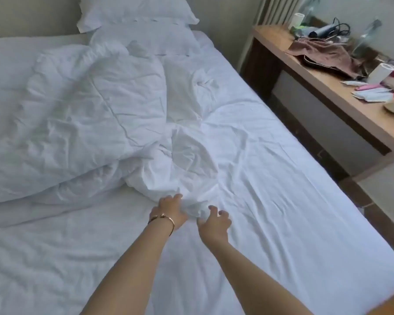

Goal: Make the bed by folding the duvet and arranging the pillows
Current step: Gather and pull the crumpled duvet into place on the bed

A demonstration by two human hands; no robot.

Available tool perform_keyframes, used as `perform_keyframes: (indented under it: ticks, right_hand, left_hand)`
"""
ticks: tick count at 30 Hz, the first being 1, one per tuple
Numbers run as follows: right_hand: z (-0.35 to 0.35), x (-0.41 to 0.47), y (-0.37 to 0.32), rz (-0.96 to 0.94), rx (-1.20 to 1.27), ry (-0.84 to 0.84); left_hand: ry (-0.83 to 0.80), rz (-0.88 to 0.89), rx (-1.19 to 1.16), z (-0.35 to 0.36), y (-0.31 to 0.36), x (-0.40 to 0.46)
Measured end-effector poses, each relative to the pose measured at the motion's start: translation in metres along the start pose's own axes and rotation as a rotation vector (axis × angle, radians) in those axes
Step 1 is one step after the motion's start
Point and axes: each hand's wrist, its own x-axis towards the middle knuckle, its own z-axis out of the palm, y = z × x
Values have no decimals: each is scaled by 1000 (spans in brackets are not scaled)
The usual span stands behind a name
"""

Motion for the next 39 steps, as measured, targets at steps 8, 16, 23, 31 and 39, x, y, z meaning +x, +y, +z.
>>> perform_keyframes:
  ticks: [8,16,23,31,39]
  right_hand:
    - [-13,111,-36,29,34,-95]
    - [-44,125,-22,-199,163,-197]
    - [-133,50,61,-242,39,-153]
    - [-214,0,185,-70,-140,-128]
    - [-304,19,317,-107,-278,-87]
  left_hand:
    - [189,-79,632,-2,-44,84]
    - [287,1,265,-18,-25,71]
    - [81,25,-352,17,48,-6]
    - [-187,-11,-719,112,178,-87]
    - [-257,19,-997,188,332,-116]
